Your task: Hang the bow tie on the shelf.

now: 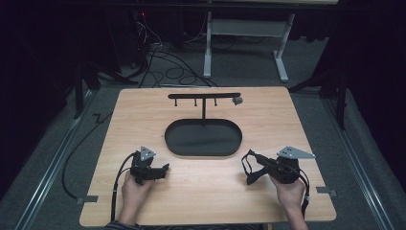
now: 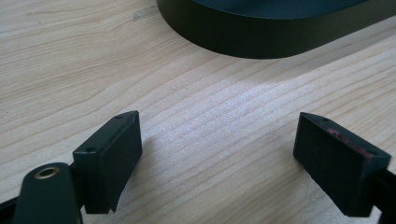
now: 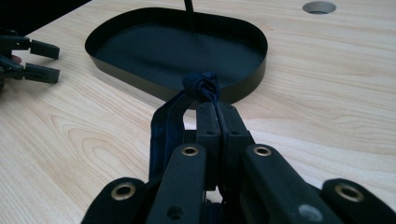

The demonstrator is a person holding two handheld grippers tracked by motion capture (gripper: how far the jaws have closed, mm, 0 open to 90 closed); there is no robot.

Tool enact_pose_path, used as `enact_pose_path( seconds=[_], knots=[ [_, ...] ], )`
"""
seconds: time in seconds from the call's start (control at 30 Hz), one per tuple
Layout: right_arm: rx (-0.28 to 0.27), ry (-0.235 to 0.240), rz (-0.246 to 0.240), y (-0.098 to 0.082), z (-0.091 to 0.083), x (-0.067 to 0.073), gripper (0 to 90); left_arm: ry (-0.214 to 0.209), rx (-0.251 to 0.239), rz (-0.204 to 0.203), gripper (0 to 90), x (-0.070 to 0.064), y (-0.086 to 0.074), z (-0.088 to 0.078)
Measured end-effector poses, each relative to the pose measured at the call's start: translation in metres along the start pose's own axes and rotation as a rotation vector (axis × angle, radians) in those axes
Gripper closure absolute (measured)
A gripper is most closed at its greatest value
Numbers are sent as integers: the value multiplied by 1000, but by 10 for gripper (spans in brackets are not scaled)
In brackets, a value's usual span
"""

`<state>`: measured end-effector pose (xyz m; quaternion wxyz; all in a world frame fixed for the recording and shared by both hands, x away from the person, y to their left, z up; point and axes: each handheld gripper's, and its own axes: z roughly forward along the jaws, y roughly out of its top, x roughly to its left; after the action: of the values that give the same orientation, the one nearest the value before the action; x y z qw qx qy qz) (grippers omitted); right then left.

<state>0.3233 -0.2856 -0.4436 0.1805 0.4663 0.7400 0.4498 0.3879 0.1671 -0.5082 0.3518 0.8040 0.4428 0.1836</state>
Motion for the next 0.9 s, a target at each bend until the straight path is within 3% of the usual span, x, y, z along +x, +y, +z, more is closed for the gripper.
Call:
enact_pose_path(
  seconds=[0.43,0.9],
  knots=[
    [-13,23,-49,18,2,10,900,0,0,0,158,0,0,0],
    [-15,9,-125,45,-1,17,900,0,0,0,157,0,0,0]
  ],
)
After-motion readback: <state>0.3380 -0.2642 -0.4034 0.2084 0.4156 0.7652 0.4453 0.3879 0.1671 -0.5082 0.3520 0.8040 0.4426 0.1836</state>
